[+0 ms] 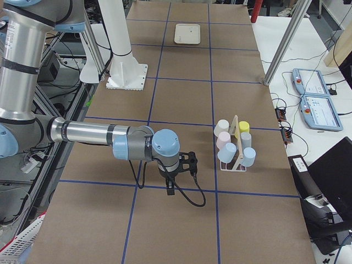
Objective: Transfer IKEA cup to right arm and place on rack
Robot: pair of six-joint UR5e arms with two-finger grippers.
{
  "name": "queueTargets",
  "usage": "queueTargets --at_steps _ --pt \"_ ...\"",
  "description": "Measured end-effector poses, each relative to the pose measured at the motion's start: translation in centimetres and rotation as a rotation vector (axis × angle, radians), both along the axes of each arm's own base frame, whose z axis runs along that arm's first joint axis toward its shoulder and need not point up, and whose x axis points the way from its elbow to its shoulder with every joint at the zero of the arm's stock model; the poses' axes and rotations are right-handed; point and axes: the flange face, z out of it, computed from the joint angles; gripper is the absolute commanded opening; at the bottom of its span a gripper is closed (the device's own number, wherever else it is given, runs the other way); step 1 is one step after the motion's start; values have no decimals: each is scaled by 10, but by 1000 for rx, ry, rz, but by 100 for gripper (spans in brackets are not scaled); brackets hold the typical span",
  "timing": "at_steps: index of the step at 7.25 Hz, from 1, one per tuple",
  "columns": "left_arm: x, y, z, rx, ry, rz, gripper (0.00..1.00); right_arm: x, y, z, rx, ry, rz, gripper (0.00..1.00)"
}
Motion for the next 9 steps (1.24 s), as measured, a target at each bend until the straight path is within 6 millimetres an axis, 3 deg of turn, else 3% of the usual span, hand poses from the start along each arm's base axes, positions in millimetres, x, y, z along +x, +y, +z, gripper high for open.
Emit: queueTargets --at_steps 9 --pt "0 1 0 0 0 0 100 -4 -7 -11 12 -52 7 100"
